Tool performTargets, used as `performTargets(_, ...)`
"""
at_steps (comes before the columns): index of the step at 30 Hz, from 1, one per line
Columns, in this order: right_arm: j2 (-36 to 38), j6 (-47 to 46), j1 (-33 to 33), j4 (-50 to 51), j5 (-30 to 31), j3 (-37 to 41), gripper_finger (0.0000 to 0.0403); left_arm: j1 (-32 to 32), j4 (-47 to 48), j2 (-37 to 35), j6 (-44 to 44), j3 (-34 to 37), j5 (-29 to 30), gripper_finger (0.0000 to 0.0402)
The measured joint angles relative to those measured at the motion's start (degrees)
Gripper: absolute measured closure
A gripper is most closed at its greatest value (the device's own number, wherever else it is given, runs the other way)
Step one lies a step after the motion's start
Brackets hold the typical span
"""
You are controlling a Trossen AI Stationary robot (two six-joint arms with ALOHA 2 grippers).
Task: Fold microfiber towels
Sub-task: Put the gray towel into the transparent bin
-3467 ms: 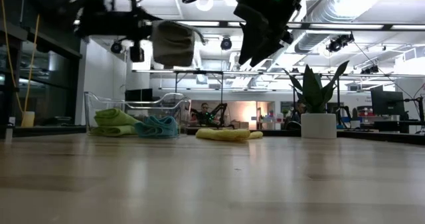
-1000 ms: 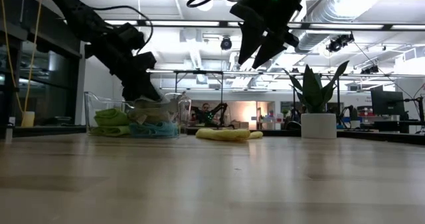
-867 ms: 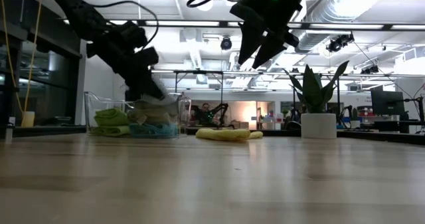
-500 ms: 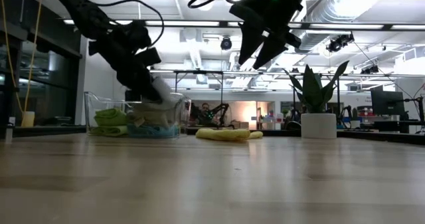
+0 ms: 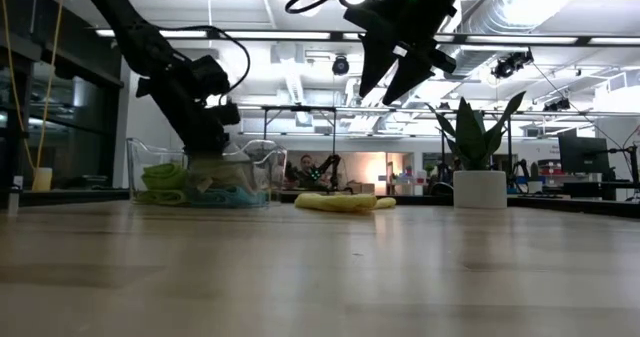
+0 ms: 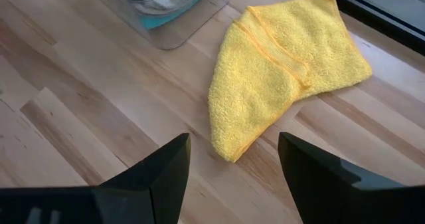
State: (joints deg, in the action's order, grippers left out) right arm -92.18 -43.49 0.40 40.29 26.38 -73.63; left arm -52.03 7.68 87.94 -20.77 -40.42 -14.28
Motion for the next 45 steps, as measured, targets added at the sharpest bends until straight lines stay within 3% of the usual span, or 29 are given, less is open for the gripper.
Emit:
performTargets(7, 0.0, -0.04, 0.02, 0.01, 0.02, 0.0, 0.0181, -0.01, 3.03, -1.75, 0.69, -2.88, 0.09, 0.03)
performTargets(15, 0.0, -0.02, 0.02, 0.3, 0.02, 0.01, 0.0181, -0.16, 20.29, -1.75, -6.76, -13.12, 0.95, 0.022)
performTargets(21, 0.0, 0.42, 0.01, 0.36, 0.04, 0.01, 0.0181, -0.6, 28.55, -2.18, -10.42, -19.65, 10.51, 0.0207)
performTargets(24, 0.0, 0.43, 0.02, 0.49, 0.04, 0.01, 0.0181, -1.52, 29.0, -4.26, -8.23, -21.5, 8.35, 0.0207)
performTargets(28, 0.0, 0.44, 0.02, 0.68, 0.04, 0.01, 0.0181, -3.32, 26.44, -8.8, -6.29, -21.58, -3.34, 0.0224)
performTargets(31, 0.0, 0.44, 0.02, 0.66, 0.07, 0.01, 0.0181, -3.63, 25.31, -10.13, -5.43, -20.91, -4.08, 0.0267)
performTargets(36, 0.0, 0.44, 0.01, 0.66, 0.2, 0.01, 0.0181, -4.71, 22.94, -7.79, -3.64, -18.25, -5.51, 0.0386)
performTargets(41, 0.0, 0.44, 0.01, 0.66, 0.06, 0.01, 0.0181, -5.45, 14.45, -3.79, 3.9, -12.95, -10.36, 0.0397)
performTargets(43, 0.0, 0.44, 0.02, 0.66, 0.02, 0.01, 0.0181, -5.44, 13.3, -2.38, 5.3, -11.44, -8.66, 0.0399)
performTargets(45, 0.0, 0.44, 0.02, 0.66, 0.21, 0.01, 0.0181, -5.41, 13.24, -1.55, 5.64, -10.51, -3.42, 0.0399)
